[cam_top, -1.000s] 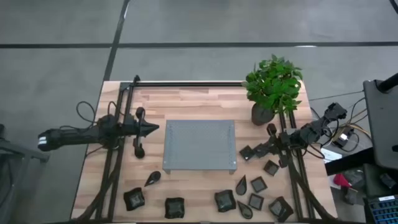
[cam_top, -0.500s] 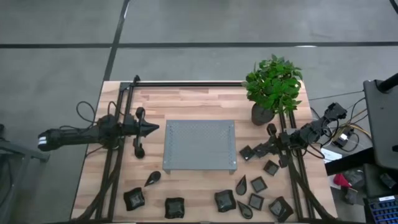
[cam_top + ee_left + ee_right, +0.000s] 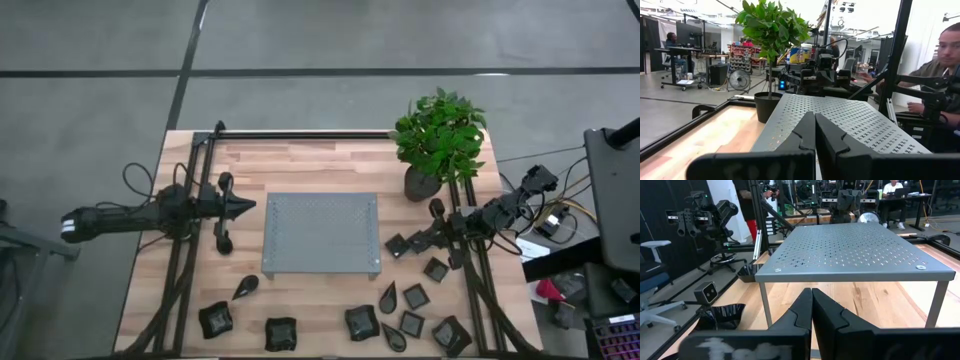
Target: Pick & Place Mini shaped plates
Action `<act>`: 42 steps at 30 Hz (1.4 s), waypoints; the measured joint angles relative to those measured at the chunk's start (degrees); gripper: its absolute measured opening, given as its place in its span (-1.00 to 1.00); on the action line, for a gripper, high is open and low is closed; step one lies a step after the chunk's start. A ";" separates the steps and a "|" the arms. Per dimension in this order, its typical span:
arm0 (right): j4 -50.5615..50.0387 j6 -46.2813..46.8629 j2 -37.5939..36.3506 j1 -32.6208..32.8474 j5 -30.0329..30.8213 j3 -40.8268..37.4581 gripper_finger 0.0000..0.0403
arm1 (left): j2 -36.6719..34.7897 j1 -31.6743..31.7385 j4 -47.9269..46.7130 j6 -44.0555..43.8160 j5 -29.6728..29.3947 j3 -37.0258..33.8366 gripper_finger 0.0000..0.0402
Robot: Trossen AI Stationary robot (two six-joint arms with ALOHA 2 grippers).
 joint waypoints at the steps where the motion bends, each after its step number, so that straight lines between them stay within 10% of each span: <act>1: 0.00 0.00 0.00 0.00 0.00 0.01 -0.96 | 0.00 0.02 -0.02 0.00 0.02 0.00 -1.00; 30: 0.02 0.27 0.00 -0.01 0.00 0.02 -0.96 | 0.00 0.00 0.00 -0.02 0.00 0.00 -1.00; 42: 5.36 22.50 0.01 -0.02 0.40 0.01 -0.96 | -0.01 0.01 0.00 0.00 0.01 0.00 -1.00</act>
